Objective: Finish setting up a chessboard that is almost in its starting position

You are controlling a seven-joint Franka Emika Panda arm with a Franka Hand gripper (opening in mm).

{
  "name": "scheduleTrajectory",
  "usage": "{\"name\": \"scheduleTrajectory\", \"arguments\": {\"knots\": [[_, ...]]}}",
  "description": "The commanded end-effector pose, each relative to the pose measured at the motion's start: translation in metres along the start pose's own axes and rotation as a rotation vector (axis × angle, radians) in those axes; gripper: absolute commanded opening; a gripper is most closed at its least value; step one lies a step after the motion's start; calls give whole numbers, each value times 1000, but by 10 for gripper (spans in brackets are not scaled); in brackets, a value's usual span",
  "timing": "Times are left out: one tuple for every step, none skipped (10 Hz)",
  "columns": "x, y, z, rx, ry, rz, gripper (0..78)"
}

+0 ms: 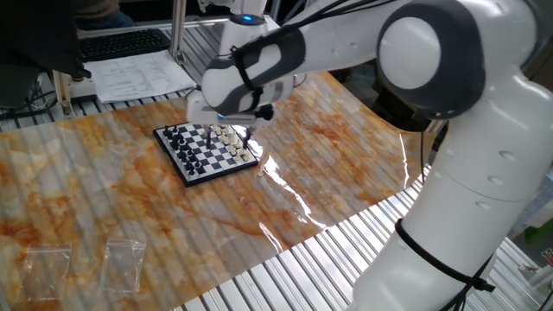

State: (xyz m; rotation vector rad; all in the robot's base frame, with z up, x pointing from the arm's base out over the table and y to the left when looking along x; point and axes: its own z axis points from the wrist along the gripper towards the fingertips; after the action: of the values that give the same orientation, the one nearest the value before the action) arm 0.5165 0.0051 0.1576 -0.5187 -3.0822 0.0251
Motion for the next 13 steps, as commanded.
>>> {"name": "scheduleTrajectory", "arguments": {"knots": [[2, -22, 6, -3, -8, -53, 775], [2, -27, 8, -4, -8, -64, 775], [2, -27, 8, -4, -8, -65, 775], [3, -33, 10, -4, -9, -73, 775], [4, -37, 12, -6, -9, -77, 775], [5, -41, 15, -7, -10, -77, 775], [5, -43, 17, -8, -11, -70, 775], [5, -44, 17, -9, -12, -69, 775], [5, -44, 17, -8, -16, -57, 775], [5, -44, 18, -15, -20, -54, 775], [5, -44, 18, -18, -23, -50, 775], [5, -44, 18, -21, -38, -42, 775], [5, -44, 18, -20, -53, -18, 775]]}}
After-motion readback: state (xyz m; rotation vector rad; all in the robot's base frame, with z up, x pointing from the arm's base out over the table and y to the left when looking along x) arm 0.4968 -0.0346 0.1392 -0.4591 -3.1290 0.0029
